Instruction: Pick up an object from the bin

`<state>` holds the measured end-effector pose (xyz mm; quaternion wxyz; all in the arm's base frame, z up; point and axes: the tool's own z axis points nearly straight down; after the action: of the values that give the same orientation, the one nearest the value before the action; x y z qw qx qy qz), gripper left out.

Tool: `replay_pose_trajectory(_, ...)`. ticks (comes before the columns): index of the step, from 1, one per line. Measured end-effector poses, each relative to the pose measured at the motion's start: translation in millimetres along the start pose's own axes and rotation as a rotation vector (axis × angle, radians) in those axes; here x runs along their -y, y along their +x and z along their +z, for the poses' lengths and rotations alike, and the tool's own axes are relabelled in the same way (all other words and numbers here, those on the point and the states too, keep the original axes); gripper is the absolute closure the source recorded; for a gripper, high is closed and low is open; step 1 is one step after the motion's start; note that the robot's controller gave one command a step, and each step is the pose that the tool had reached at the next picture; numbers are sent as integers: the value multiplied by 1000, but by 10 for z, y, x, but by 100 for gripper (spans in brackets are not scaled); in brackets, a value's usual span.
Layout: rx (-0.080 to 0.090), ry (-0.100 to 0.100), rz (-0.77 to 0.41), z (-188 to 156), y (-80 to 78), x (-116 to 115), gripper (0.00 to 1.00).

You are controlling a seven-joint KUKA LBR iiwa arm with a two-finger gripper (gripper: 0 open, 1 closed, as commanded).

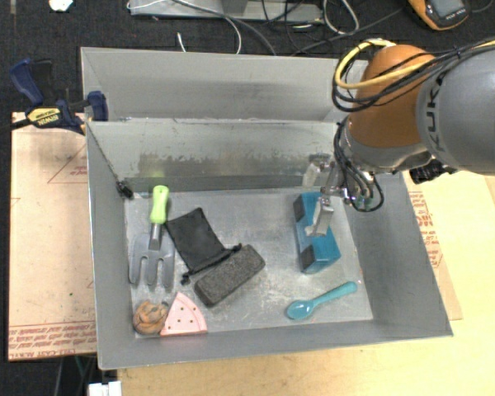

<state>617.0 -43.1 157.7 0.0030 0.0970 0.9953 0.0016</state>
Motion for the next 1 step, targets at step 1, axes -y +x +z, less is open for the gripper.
replay_pose_trajectory(1,1,3,-23,125,115,-226,0)
